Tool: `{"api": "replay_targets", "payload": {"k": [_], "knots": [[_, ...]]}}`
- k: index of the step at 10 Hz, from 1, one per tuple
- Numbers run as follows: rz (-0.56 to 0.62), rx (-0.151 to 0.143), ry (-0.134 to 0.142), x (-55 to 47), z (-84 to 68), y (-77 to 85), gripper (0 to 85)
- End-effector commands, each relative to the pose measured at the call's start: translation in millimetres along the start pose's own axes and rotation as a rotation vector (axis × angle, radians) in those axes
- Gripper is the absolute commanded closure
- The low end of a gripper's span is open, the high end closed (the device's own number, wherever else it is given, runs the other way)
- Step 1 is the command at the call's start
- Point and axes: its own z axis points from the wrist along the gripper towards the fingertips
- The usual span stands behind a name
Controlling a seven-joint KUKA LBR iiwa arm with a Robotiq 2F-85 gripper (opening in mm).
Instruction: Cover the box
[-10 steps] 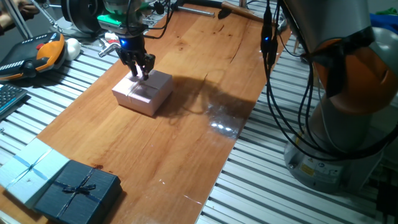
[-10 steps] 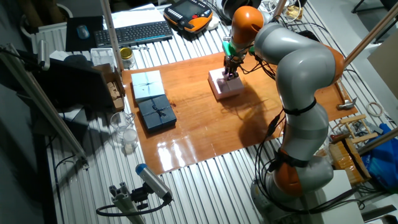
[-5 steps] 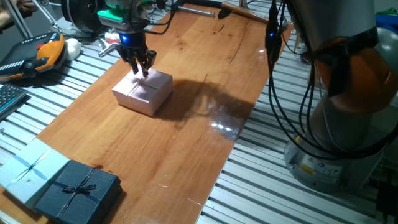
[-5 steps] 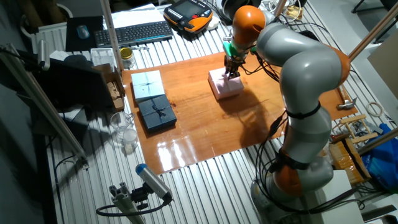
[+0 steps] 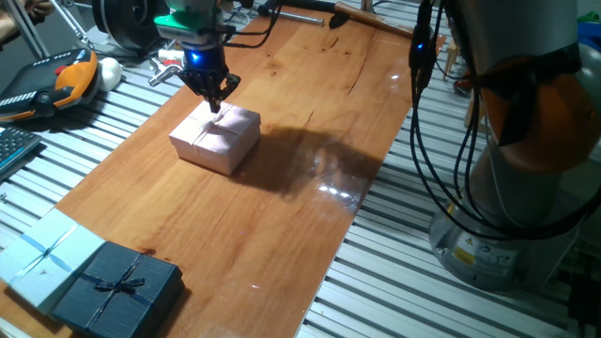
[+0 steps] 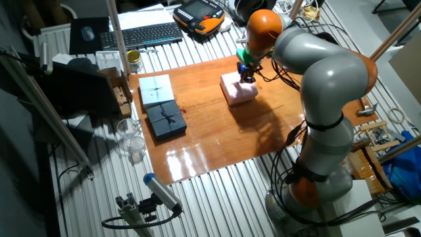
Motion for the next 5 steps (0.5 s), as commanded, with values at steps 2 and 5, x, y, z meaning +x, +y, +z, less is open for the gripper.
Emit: {"api": "replay_targets", "payload": {"k": [2,5], "knots": [[-0.061,-0.004,-0.006,0.0,-1.7,-3.8,85.0],[-0.132,-0.009,-0.013,-0.3,-5.8,-8.5,85.0]]}}
